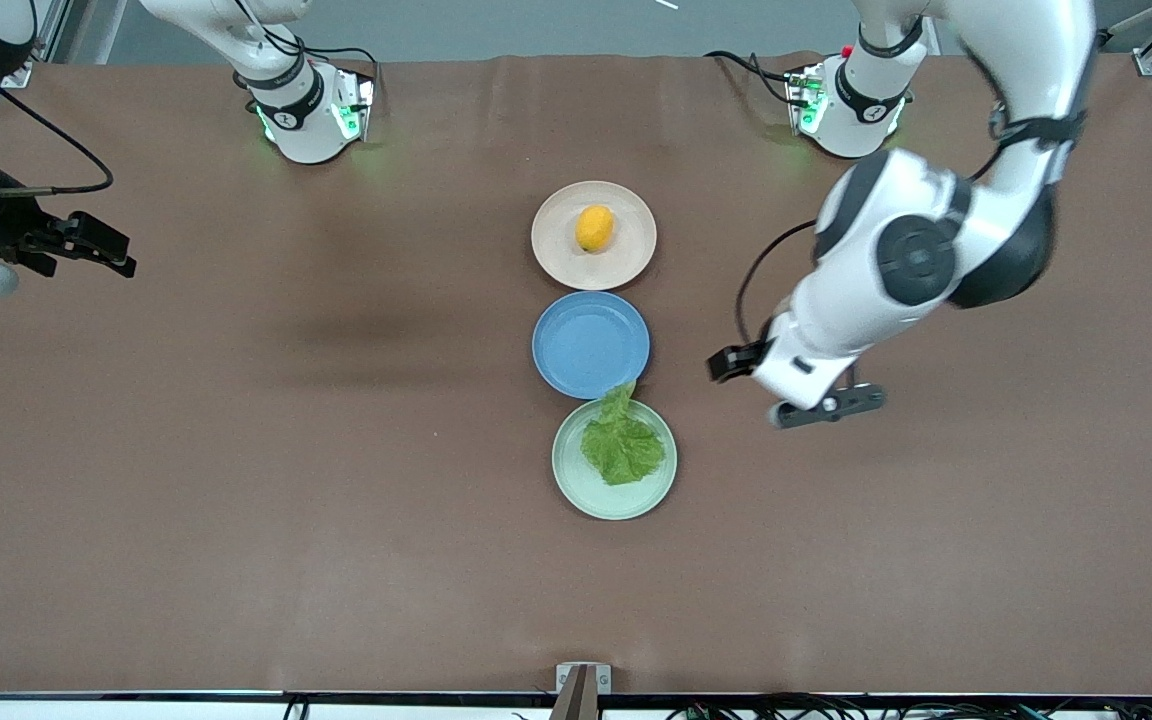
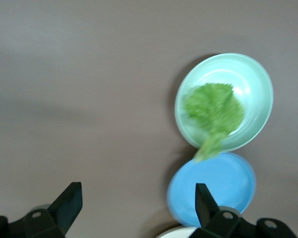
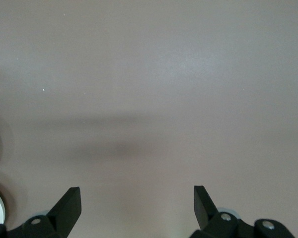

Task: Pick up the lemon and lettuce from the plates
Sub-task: 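Reach the left gripper down onto the lettuce on the green plate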

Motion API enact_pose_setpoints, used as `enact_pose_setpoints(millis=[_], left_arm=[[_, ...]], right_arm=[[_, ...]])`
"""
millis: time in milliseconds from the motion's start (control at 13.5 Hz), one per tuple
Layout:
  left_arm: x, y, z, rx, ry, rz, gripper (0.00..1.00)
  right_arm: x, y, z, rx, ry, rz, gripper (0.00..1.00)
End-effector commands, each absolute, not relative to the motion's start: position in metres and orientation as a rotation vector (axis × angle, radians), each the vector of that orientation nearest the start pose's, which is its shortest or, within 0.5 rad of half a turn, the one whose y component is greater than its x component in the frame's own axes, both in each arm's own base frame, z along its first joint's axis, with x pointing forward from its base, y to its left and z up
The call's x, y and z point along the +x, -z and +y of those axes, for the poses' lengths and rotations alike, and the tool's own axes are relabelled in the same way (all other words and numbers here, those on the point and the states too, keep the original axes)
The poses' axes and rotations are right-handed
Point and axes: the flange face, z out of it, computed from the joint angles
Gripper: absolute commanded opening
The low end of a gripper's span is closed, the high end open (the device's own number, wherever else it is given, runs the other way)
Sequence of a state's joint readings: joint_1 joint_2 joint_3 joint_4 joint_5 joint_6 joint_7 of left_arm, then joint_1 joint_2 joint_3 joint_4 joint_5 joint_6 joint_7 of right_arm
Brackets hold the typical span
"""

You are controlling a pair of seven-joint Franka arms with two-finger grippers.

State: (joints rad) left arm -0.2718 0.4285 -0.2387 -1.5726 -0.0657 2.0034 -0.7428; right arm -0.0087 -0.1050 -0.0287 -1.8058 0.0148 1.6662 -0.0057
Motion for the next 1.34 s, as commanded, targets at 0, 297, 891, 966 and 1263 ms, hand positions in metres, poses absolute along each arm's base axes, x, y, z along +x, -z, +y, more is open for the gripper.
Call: enact_pose_setpoints(millis=[0,297,891,966,1263], left_arm=[[0.604,-0.368,-0.352,-3.226,-0.095,-0.741,1.00],[0.602,-0.313,-0.396,-3.210,-0.015,-1.067,1.00],[0.606,-0.232,-0.420,-3.092,0.028,-1.450,1.00],[0.604,-0.223,-0.421,-3.084,0.022,-1.437,0.99],[0.603,-0.214,-0.421,-3.082,0.019,-1.424,0.85]], right_arm=[[0.532,-0.571,-0.016,-3.119,-0.083,0.063,1.00],[0.556,-0.529,-0.005,-3.115,-0.217,0.014,1.00],[0.531,-0.480,0.095,-3.055,-0.461,0.233,1.00],[0.519,-0.472,0.111,-3.013,-0.454,0.307,1.00],[0.458,-0.438,0.246,-3.044,-0.320,0.410,1.00]])
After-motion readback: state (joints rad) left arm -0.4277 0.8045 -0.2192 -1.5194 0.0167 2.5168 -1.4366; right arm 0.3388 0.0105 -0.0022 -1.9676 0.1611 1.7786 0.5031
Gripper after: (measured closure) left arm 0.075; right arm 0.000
